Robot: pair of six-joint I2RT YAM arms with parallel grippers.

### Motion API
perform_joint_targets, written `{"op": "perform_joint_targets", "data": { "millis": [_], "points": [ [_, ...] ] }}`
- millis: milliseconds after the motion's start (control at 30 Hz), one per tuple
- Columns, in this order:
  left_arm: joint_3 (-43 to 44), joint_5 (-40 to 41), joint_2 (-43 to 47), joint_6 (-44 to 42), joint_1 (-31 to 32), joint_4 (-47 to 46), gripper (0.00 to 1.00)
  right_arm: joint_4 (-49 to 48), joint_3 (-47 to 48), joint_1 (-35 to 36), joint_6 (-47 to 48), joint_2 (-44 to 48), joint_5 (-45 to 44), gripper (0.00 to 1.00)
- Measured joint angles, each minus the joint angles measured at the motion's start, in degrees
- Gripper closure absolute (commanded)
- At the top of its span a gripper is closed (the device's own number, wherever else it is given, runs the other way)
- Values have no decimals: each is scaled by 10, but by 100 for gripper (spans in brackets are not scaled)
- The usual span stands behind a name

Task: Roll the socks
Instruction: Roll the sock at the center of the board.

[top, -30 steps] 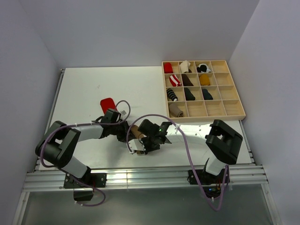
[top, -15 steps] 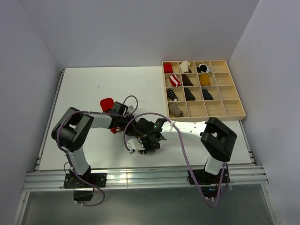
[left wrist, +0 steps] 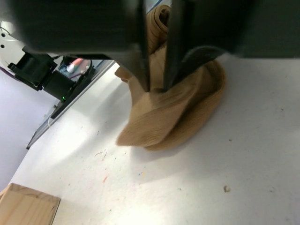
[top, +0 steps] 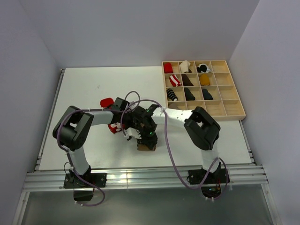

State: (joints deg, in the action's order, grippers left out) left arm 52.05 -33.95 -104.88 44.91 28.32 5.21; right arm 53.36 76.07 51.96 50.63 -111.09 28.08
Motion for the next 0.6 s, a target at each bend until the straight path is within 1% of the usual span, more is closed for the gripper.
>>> {"op": "perform_joint_targets", "data": {
  "millis": [33,167,333,467,600],
  "points": [
    [0,4,4,-1,0,0,68,7,6,-7,1,-6,10,75],
    [1,26,19,-3,0,0,58,23,16,-29,2,-21,46,75],
    [22,48,21,-7,-4,0,55,24,16,-34,2,-24,56,75],
    [45,69,32,-10,-15,7,56,24,16,-35,2,-25,58,76],
    [63,95,60,-12,-43,16,58,24,16,-36,-1,-25,58,76]
  ]
}}
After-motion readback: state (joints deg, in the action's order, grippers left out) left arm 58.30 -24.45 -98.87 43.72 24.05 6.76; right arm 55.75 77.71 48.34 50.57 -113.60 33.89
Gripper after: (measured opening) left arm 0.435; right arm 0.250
